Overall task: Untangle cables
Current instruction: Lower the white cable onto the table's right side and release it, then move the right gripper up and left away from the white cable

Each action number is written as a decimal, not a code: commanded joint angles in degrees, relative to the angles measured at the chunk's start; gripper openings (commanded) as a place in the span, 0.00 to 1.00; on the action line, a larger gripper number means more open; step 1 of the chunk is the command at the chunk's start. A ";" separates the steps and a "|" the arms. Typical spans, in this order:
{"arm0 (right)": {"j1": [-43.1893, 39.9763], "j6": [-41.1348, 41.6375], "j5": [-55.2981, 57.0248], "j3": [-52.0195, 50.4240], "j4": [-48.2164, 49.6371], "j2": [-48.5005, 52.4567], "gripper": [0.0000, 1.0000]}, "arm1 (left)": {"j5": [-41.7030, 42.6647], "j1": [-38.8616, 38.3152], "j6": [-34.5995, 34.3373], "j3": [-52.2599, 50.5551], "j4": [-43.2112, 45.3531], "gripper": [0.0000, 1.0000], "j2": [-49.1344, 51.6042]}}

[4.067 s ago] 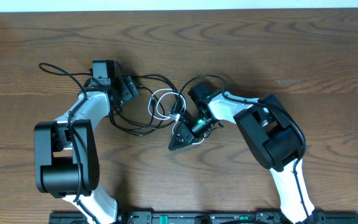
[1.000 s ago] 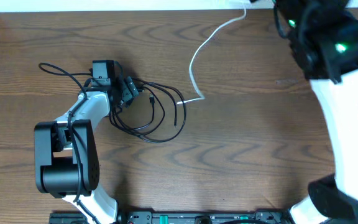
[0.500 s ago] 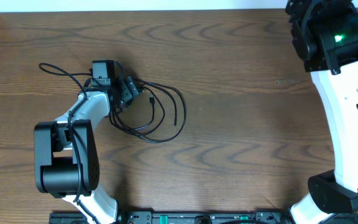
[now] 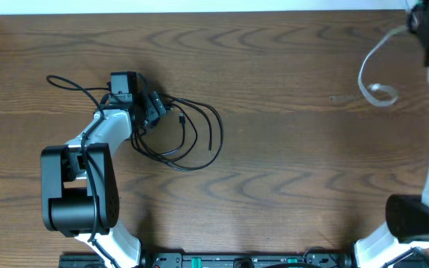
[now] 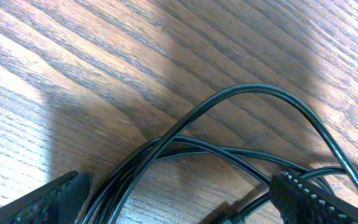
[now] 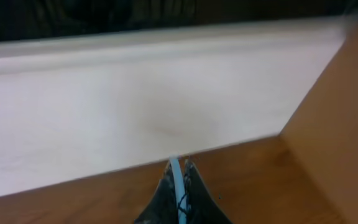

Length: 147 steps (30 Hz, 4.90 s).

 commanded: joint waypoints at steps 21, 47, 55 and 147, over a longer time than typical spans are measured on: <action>-12.39 5.09 -20.81 0.52 -25.51 21.46 0.01 | 3.76 -0.02 -0.98 -2.21 -1.95 0.98 2.45; -9.35 3.08 -31.21 -0.52 -30.86 29.03 0.99 | 3.76 -0.02 -0.98 -2.21 -1.97 0.98 2.45; -2.56 3.08 -33.03 -2.45 -29.24 29.03 0.99 | 3.76 -0.02 -0.98 -2.21 -1.95 0.98 2.45; 12.52 3.08 -29.42 -3.93 -31.95 29.03 0.99 | 3.61 -0.02 -0.98 -2.21 -1.95 0.98 2.45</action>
